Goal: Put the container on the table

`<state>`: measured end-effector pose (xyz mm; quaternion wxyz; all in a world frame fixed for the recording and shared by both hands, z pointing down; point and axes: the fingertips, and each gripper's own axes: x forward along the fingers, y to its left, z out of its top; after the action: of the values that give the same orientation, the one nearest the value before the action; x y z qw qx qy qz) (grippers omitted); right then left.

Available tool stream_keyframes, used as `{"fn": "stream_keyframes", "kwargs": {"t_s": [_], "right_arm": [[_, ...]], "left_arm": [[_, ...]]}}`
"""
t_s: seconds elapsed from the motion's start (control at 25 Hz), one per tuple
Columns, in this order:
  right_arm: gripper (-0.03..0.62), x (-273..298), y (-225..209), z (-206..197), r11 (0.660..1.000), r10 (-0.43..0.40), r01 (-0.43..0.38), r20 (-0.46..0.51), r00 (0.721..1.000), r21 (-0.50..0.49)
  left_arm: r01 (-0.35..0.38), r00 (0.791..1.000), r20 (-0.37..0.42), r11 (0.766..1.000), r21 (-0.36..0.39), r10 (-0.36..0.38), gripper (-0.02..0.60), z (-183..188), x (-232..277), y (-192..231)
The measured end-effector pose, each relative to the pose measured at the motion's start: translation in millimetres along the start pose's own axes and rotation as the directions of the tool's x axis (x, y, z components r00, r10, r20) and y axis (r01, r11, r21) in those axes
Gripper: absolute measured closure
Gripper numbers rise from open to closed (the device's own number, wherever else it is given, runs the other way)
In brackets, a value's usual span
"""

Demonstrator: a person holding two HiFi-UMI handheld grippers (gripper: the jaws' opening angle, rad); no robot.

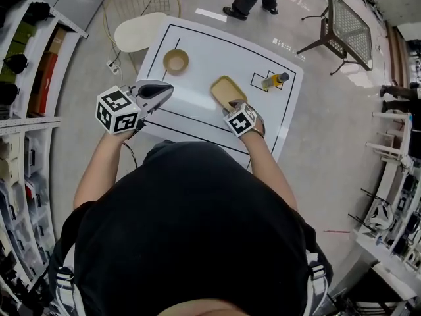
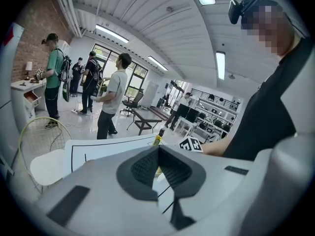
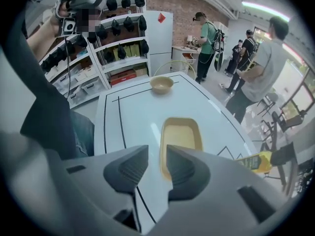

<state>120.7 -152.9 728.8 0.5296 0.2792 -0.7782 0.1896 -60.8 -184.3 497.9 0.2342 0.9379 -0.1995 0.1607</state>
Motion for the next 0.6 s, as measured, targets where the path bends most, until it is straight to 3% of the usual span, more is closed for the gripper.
{"fn": "stream_keyframes", "kwargs": {"t_s": [0.6], "right_arm": [[0.479,-60.0,-8.0,-4.0,0.996,-0.033,0.022,0.119,0.992,0.088]], "left_arm": [[0.013,1.000,0.021,0.998,0.061,-0.014,0.575,15.4,3.3,-40.1]]}}
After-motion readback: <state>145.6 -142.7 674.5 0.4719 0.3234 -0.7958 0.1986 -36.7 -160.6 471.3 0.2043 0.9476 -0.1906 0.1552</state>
